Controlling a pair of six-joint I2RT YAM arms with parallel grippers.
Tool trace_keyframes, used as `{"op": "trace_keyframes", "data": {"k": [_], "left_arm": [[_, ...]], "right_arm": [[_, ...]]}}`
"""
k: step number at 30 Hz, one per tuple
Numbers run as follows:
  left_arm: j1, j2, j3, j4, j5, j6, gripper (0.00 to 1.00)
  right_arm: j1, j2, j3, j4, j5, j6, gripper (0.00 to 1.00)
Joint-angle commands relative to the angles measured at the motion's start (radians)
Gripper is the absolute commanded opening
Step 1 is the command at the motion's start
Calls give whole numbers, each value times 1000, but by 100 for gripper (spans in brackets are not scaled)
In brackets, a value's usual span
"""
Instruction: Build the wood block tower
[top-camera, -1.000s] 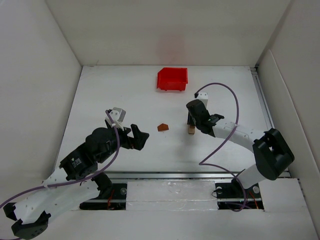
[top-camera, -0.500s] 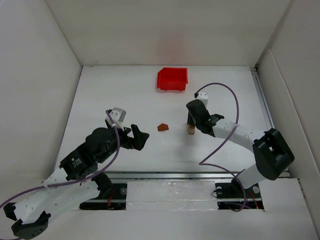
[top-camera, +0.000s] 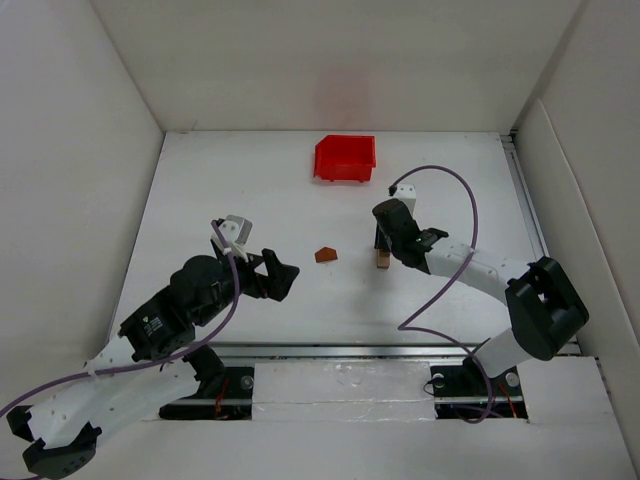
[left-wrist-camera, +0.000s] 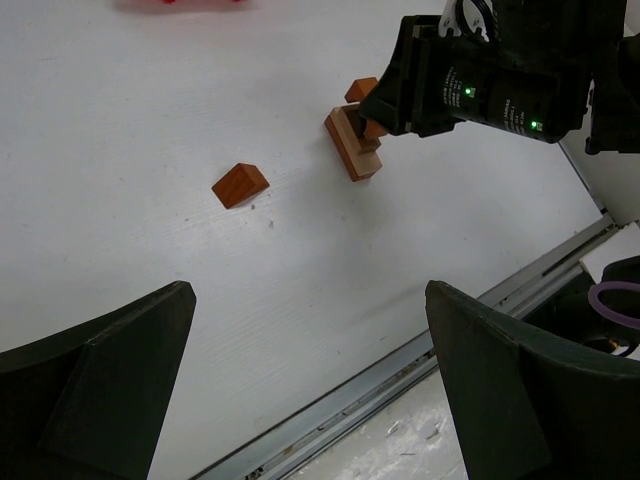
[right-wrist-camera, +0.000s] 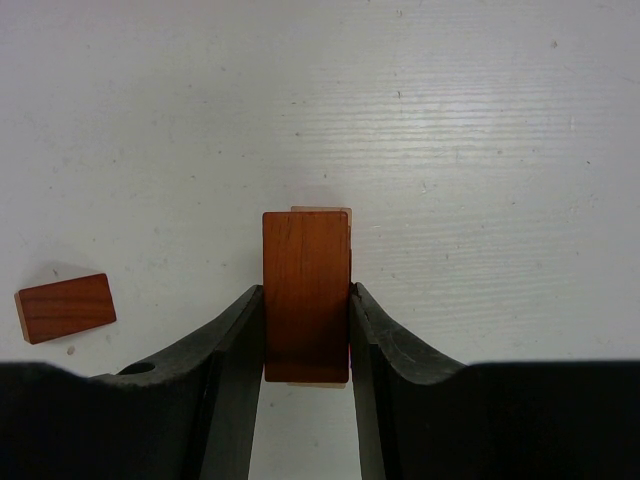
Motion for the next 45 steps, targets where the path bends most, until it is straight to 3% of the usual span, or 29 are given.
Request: {"op": "trace_keyframes", "data": {"k": [1,15,34,42,45], "left_arm": [[-1,-9,-8,39,9,13,99],[-1,-6,-10,43,14,16,99],[-1,-7,-11,47,25,21,99],[-1,-15,-14,49,25,21,99],[-1,-15,-13,49,25,22,99]], "right_arm": [[-6,7,15,32,19,3,19],[-6,9,15,24,22,4,26],[3,1,7,13,48,9,48],[12,-11,7,16,38,10,50],[12,-24,12,13,39,15,44]]}}
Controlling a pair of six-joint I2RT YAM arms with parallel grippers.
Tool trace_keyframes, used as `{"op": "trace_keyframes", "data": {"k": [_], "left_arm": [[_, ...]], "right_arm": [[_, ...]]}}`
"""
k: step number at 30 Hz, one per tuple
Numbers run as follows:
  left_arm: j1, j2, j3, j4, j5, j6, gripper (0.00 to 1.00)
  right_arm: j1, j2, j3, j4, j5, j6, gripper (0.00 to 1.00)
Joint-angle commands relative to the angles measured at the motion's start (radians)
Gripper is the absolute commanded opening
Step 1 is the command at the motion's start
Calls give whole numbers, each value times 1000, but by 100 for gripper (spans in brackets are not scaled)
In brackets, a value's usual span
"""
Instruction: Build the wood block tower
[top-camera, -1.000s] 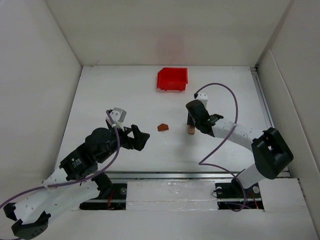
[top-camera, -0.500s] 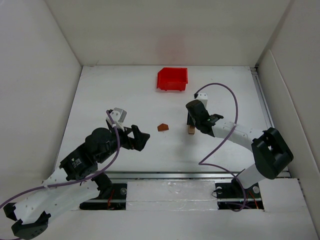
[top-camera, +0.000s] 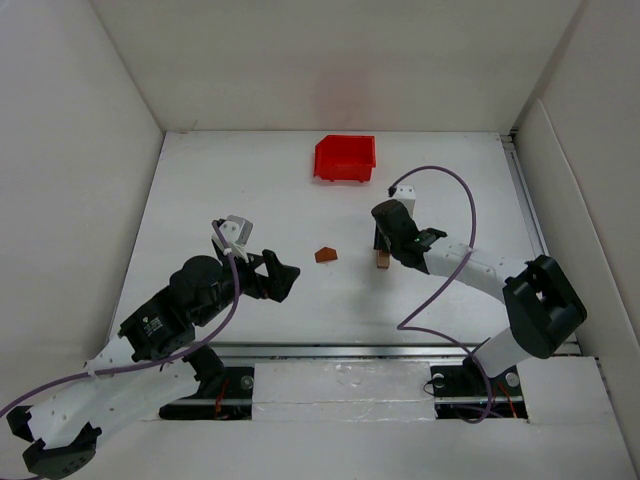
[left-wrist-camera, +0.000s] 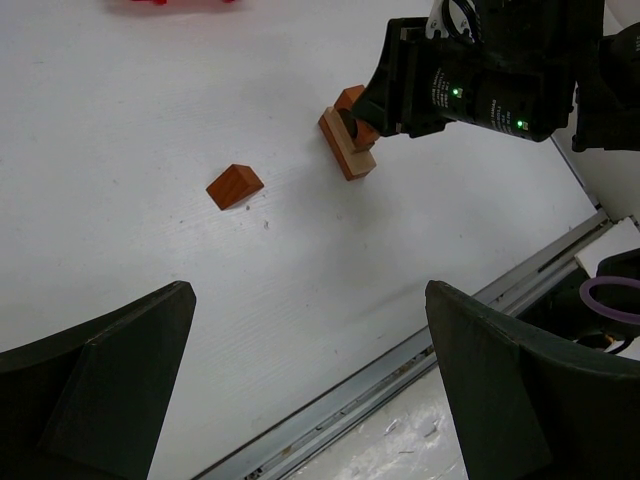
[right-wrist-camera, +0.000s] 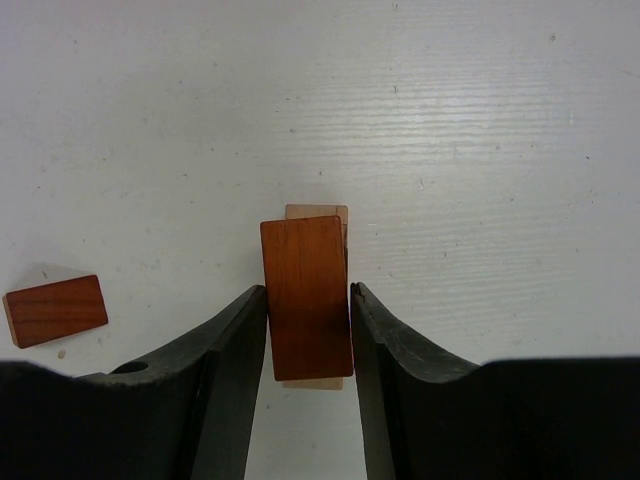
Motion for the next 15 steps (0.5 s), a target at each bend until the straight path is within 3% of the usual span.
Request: {"op": "trace_keyframes", "data": {"k": [1,15], "left_arm": [[-1,-10,-7,43,10,14,99],[-1,-15,-10,43,13,16,99]], "right_arm": [[10,-35,17,3,38,18,44],[10,-32,17,-23,54,47,38]]}}
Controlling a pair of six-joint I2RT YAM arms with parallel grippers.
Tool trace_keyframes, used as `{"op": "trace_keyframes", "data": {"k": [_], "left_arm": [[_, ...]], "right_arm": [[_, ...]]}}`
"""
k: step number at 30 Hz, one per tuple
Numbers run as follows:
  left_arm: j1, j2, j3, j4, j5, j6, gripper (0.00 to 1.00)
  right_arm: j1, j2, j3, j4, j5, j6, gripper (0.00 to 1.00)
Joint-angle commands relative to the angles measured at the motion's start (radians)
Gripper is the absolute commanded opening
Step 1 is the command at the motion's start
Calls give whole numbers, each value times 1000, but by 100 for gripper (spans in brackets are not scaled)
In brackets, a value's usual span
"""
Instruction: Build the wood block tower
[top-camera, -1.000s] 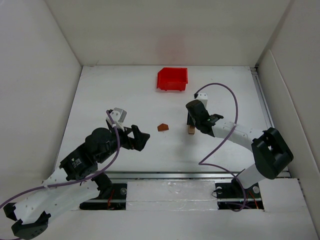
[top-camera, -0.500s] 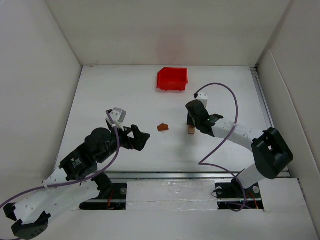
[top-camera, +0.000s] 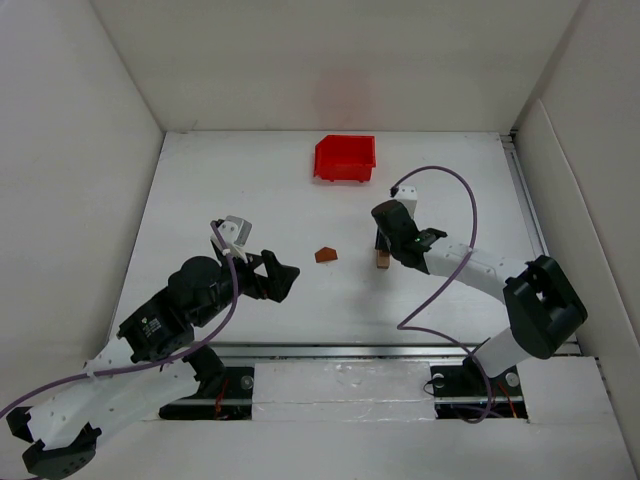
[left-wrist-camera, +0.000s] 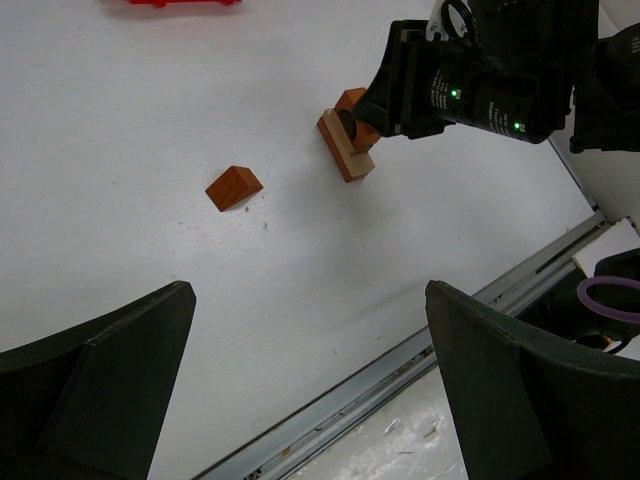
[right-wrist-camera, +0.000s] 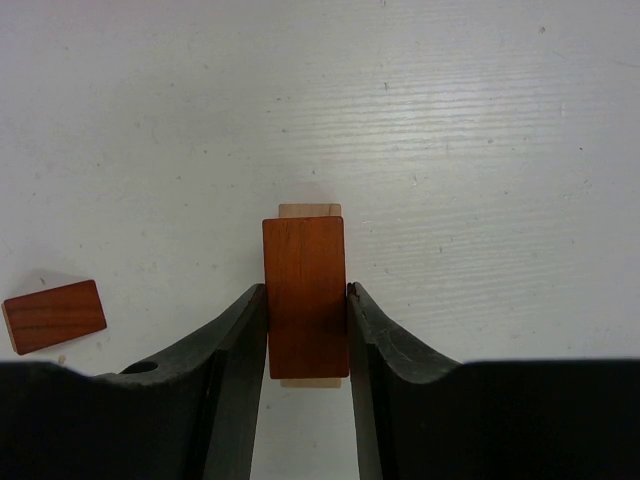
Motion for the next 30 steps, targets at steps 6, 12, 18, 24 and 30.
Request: {"op": "trace_keyframes", "data": {"k": [6,12,18,24,30], "left_arm": [[-1,-6,-9,43,12,14,99],[-1,-7,-9,43,12,15,99],[-1,-4,-11,44,12,14,99],[-1,-3,-9,40,2,11,99],[-1,17,-3,25,-35,-3,99]], "right_arm": [[19,-22,30,-19,39,15,41],[28,-24,37,-20,39,15,44],[28,-25,41,-25,39,23,50],[28,-57,43,-22,45,28,55],[37,-169,69,-36,31,8,56]]}}
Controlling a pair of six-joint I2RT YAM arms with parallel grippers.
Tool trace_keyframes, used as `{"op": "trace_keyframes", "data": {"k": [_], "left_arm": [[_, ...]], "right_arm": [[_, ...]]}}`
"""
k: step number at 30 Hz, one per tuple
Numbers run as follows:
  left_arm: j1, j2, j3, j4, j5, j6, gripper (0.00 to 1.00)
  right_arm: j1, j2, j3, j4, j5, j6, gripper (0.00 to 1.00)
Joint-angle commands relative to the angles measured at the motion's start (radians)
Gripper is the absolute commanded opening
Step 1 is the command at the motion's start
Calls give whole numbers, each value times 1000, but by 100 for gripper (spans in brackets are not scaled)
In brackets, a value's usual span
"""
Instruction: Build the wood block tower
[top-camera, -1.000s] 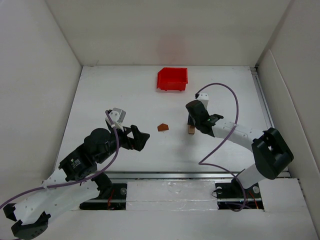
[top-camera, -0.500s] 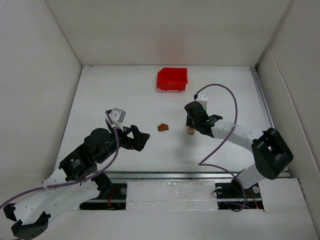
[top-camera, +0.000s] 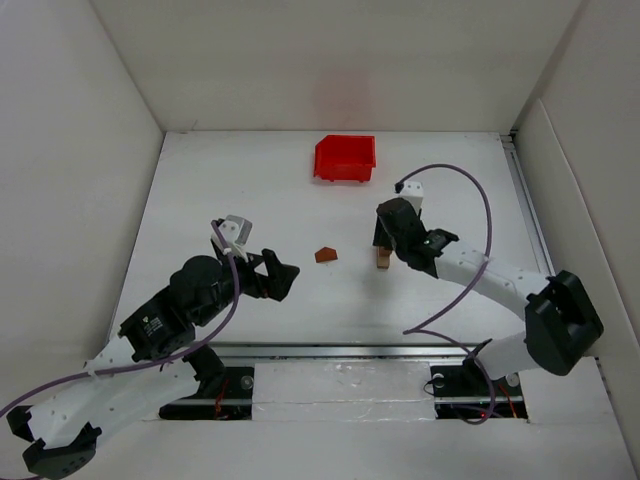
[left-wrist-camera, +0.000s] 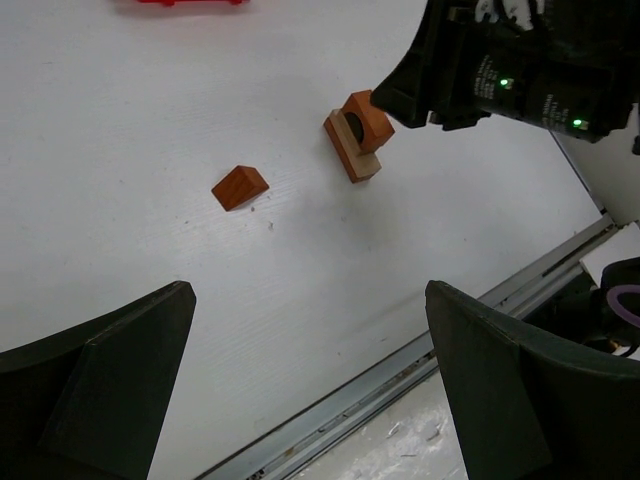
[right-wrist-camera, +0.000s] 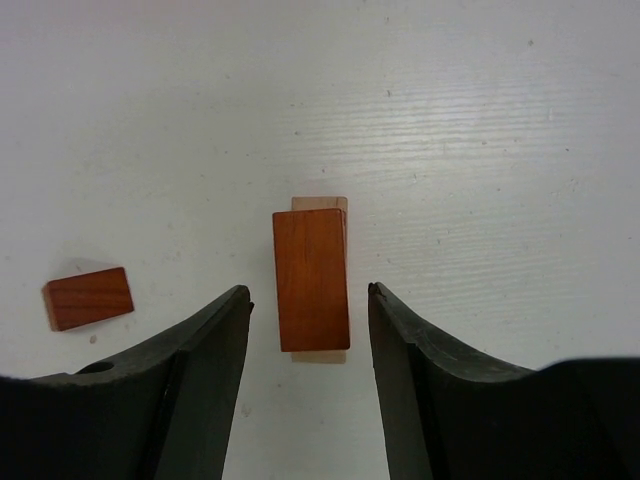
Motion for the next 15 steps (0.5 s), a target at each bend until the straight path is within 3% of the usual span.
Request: {"op": "trace_keyframes", "data": {"k": [1,9,15], "left_arm": [[-1,21,-1,23,-37,-5,99],[58,220,60,13,6,3,99],[91,322,98,69,66,93,99]], "right_arm": [[29,-118,65,11,21,-8,57],[29,-343,-27,193,-198,-197,59],[29,-417,-16,112,-274,-301,59]]}}
